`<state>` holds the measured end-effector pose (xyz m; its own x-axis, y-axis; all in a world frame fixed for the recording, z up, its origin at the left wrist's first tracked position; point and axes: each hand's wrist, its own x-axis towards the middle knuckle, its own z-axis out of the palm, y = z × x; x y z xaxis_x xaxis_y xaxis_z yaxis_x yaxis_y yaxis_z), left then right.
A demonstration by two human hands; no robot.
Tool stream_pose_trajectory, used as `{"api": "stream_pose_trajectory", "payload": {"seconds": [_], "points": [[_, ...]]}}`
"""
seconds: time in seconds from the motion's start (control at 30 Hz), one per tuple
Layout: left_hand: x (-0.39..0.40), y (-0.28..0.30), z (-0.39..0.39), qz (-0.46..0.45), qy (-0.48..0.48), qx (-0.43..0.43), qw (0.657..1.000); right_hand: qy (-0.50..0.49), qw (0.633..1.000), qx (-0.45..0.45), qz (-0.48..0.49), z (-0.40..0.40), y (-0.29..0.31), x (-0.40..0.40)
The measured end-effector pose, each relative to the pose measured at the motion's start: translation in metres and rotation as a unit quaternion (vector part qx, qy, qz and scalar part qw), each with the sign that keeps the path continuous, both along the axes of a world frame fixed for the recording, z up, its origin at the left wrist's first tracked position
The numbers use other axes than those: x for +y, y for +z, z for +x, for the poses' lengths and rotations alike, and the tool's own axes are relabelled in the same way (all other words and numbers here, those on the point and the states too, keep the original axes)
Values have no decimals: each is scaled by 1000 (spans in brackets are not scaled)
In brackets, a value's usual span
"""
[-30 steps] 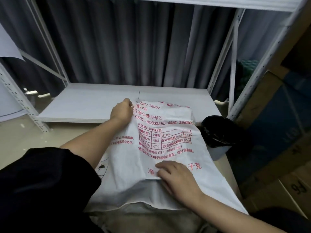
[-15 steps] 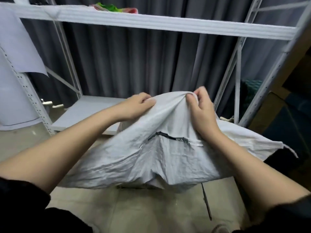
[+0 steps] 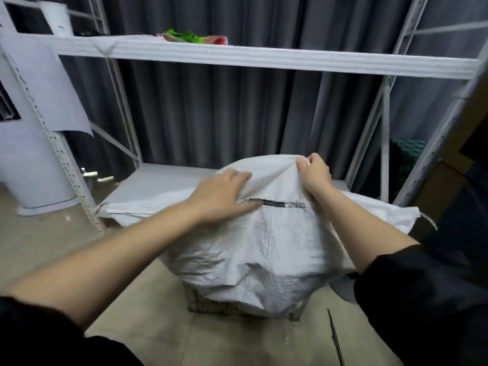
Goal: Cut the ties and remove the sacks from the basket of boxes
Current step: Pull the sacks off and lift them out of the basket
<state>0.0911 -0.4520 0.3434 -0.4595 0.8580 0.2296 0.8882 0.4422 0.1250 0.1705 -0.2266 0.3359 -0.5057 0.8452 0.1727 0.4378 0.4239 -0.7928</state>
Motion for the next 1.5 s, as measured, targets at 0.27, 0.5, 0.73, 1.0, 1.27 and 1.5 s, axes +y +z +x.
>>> {"api": "stream_pose_trajectory", "payload": {"seconds": [0.27,0.5,0.73,1.0,1.27,1.5], "points": [[-7,-69,-57,-181,83,126,972,126,967,-108,194,28,-26,-2],[4,-118,-81,-191,75,-168,964,291,794,-379,376,83,-103,-51],[-10,-131,-98,-128,65,-212,967,358,875,-264,191,41,-88,-60],[0,-125,-81,14,97,-118,988,310,851,-299,299,-6,-80,-88],[48,-26,-48,237,-35,-115,964,133,933,-163,293,-4,-46,-40],[3,-40,-110,-141,124,20,982,13,954,-65,293,52,10,13]]}}
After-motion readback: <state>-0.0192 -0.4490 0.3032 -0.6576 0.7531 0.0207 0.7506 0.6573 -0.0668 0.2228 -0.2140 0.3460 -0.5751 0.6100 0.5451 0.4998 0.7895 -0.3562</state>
